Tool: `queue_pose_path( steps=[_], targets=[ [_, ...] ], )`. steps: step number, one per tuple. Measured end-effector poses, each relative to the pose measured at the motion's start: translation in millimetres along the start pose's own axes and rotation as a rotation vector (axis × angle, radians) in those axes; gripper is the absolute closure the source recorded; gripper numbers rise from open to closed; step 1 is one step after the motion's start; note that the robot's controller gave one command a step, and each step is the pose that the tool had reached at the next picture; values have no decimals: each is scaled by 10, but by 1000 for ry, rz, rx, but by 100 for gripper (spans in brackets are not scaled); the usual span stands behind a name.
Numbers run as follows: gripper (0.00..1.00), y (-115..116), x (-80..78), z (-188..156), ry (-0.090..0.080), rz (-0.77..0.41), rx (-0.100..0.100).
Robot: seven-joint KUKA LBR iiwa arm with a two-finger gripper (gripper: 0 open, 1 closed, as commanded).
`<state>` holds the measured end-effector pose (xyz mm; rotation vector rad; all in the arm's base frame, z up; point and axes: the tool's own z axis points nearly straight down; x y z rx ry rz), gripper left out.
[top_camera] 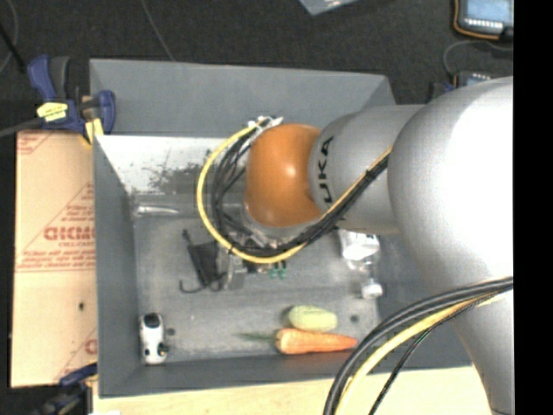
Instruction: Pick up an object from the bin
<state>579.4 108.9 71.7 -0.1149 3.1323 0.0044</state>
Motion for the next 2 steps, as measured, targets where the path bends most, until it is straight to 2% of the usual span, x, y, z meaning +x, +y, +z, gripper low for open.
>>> queue_pose_path(
  steps=[1, 2],
  targets=[
    [100, -1, 16, -46, 3, 0, 0],
    [100, -4, 33, -257, 9, 0, 1]
  ],
)
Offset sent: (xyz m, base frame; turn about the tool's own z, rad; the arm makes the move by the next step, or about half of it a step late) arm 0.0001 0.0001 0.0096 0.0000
